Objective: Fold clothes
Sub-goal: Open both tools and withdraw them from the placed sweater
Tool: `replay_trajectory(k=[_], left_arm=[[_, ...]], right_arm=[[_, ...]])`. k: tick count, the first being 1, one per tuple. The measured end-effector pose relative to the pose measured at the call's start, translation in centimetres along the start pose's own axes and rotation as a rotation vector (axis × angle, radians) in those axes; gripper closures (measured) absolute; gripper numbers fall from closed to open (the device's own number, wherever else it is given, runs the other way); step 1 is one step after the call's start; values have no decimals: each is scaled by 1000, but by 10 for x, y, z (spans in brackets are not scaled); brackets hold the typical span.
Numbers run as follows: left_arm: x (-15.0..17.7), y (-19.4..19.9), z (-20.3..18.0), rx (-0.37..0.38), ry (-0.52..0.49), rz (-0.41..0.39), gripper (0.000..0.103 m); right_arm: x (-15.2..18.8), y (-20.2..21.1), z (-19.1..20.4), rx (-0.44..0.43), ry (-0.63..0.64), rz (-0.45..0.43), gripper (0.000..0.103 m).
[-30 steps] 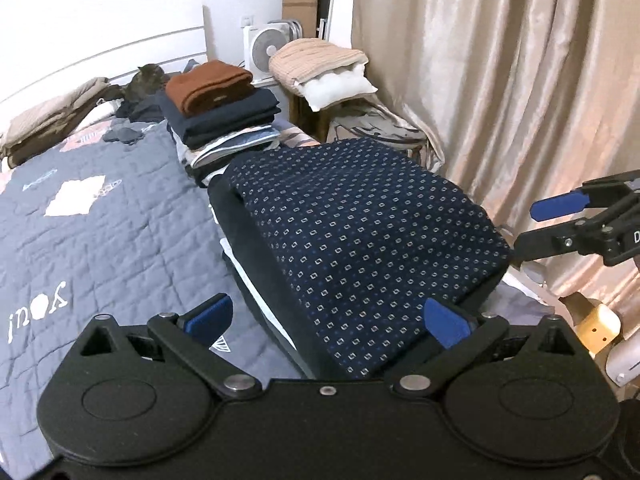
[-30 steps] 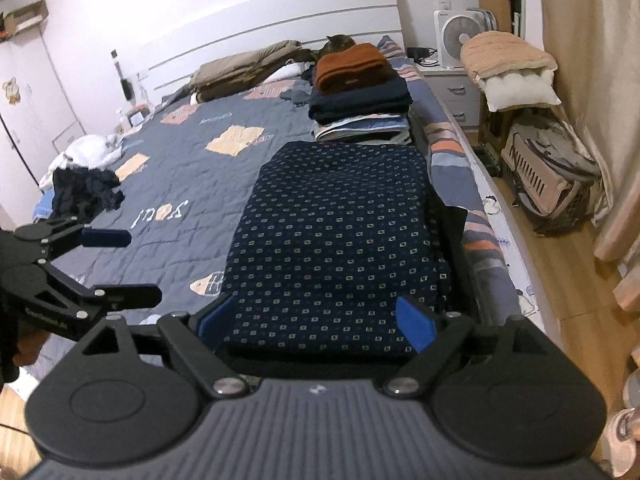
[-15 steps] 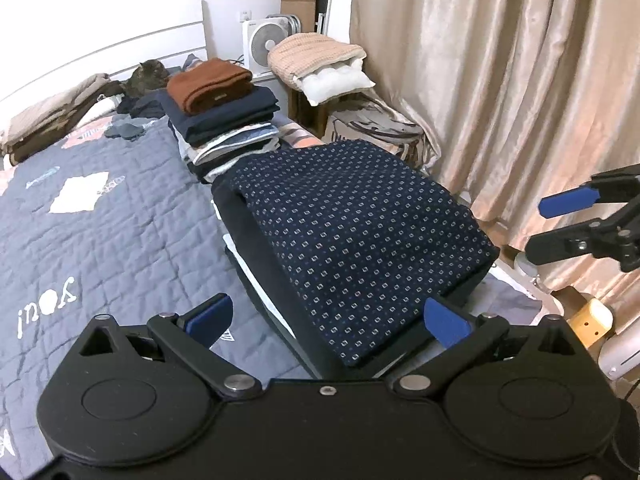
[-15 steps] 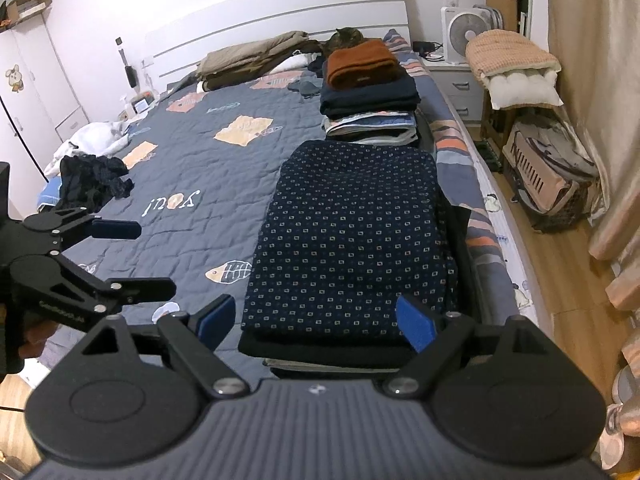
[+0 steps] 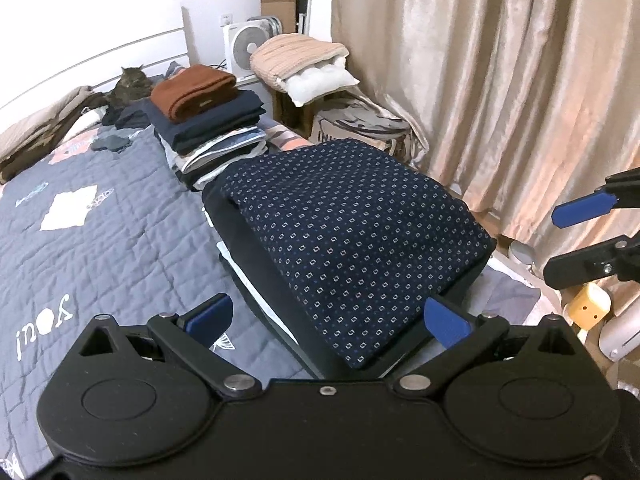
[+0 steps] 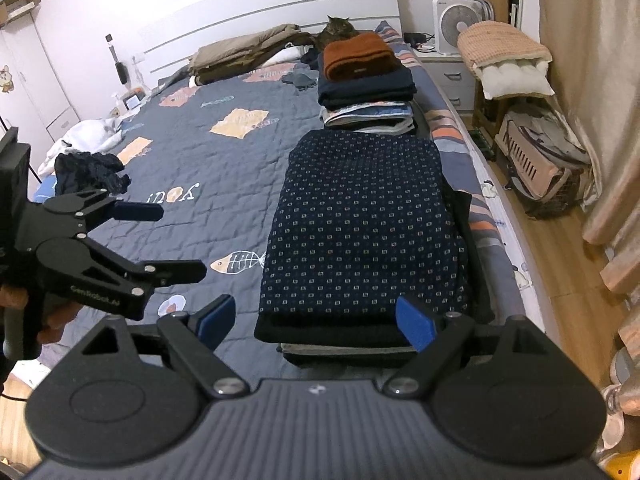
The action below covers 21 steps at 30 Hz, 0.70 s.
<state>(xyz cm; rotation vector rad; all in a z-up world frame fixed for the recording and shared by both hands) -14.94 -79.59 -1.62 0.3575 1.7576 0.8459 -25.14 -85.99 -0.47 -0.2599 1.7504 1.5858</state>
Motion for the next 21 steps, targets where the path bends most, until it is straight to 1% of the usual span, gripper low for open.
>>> replay_trajectory(k=[6, 13, 21], left_arm=[[-1, 0, 1, 9, -10, 3, 0], [-2, -1, -4, 8, -40, 8, 0], [0, -4, -8, 29, -47, 24, 0]], right_arm=[[-4, 6, 2, 46, 14, -5, 16], [-5, 11, -2, 81, 5, -16, 16], [-3, 13, -1, 91, 0, 1, 16]])
Point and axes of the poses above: each gripper's, at about its wrist camera, not at the fingertips, and y roughly against the way its jaws point, z to its left, x to its underside, the point moved 8 cm from there along -y, roughly the way its jaws point, and after that the axes turned 11 degrees about x, right-handed, at the moved point
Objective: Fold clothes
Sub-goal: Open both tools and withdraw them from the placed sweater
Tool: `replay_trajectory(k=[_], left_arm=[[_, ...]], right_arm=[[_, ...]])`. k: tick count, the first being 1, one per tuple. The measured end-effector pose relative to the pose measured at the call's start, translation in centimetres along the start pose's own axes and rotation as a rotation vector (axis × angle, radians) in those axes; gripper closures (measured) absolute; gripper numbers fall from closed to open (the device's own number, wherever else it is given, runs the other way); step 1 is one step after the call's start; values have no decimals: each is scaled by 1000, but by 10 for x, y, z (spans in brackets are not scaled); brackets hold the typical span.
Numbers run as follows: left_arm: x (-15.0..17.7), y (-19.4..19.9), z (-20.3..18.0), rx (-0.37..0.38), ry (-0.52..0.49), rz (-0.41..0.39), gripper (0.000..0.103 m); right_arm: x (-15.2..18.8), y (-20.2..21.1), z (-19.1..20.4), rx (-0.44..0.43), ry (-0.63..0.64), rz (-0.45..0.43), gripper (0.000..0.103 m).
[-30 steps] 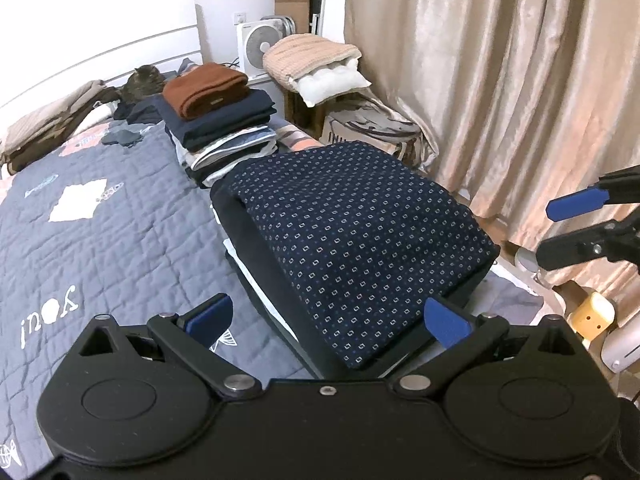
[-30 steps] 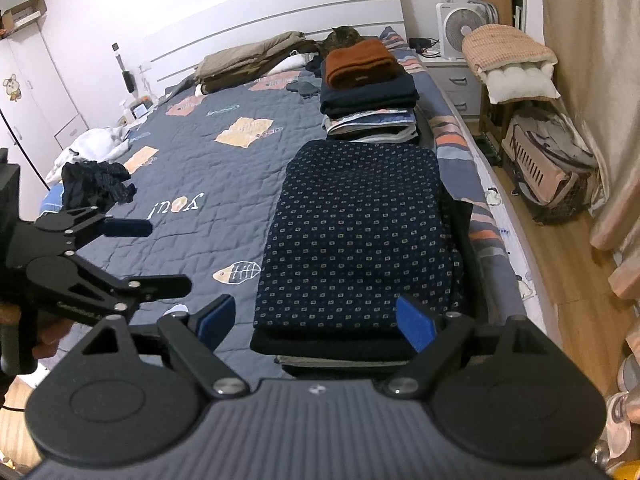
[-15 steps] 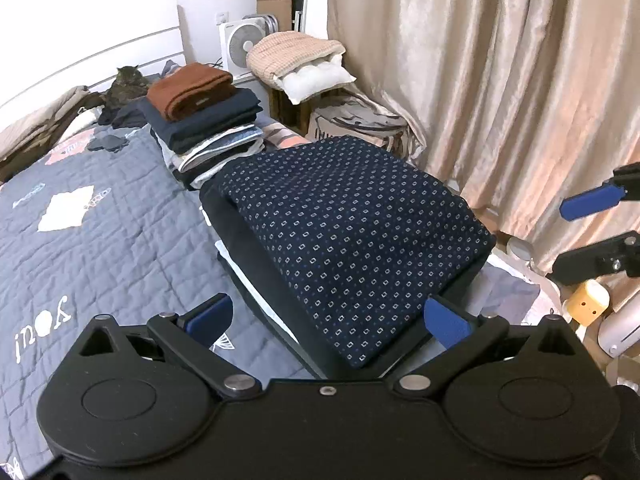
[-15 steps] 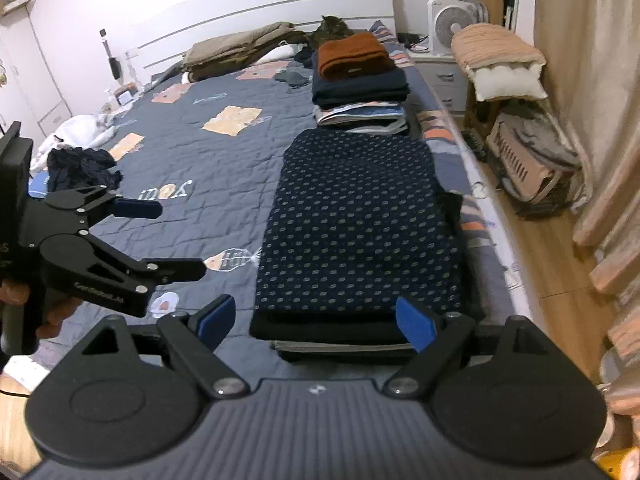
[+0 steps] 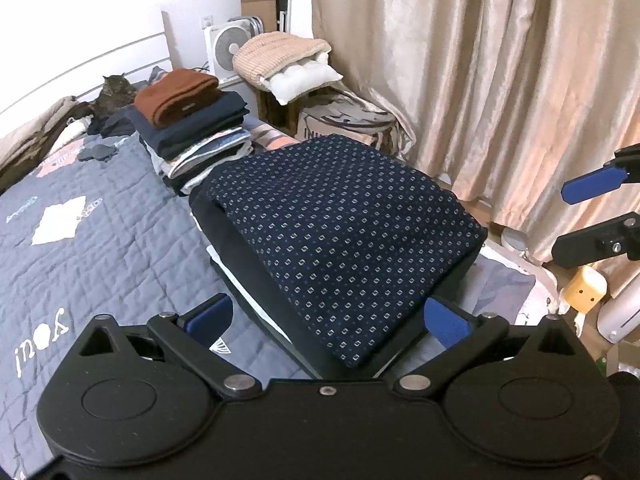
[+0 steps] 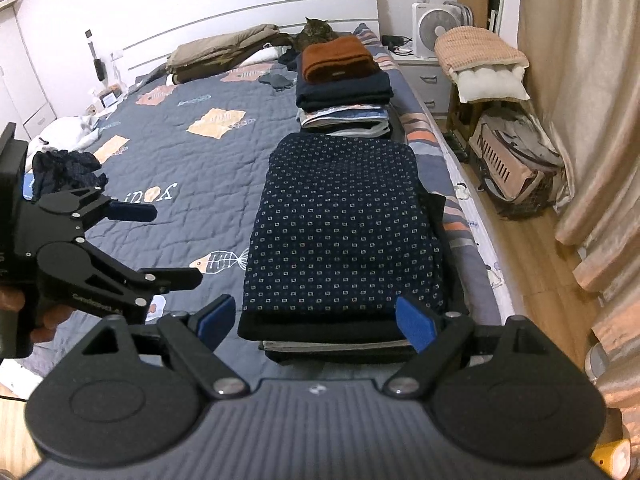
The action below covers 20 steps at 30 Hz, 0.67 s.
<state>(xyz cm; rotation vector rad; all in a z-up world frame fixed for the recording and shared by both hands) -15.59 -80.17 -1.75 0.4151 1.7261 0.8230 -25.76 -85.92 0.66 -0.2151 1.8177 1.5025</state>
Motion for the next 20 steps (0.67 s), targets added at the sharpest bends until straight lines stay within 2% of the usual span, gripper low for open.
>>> replay_trajectory(k=[10, 20], left_arm=[[2, -5, 1, -3, -6, 3, 0], [0, 0, -10, -4, -66, -19, 0]], right_arm=[[3, 1, -3, 11, -10, 6, 16], [2, 4, -2, 9, -9, -3, 16]])
Point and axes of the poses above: each gripper's, at about its wrist camera, not at the fingertips, and y roughly against the way its jaws point, z to its left, x to its underside, the point moved 8 cm from there along -y, roughly the way its jaws point, and after that the axes turned 11 degrees about x, right-handed, at the moved point
